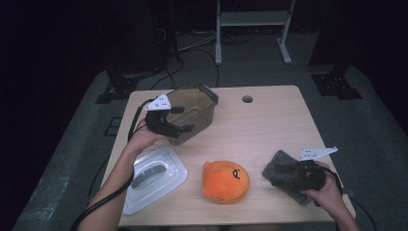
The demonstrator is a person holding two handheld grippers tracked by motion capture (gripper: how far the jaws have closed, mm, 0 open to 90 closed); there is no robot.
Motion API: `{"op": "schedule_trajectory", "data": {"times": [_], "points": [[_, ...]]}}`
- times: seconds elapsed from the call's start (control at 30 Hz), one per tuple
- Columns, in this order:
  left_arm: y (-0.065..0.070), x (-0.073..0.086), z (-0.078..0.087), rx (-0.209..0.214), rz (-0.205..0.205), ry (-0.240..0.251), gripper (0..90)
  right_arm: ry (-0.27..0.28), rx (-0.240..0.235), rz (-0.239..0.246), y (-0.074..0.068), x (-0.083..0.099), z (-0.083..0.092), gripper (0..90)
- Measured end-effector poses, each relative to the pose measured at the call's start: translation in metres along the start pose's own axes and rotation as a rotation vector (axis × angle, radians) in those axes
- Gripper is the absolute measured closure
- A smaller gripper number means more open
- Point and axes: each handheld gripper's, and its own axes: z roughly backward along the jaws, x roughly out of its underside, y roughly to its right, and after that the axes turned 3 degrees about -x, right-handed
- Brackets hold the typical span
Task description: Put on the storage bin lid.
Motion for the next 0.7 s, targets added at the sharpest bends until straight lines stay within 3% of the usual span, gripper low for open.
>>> {"op": "schedule_trajectory", "data": {"times": [0.7], "points": [[-0.018, 0.003, -0.02, -0.046, 0.045, -0.035, 13.9, 0.005, -0.002, 0.001, 0.001, 0.001, 0.002, 30.0]]}}
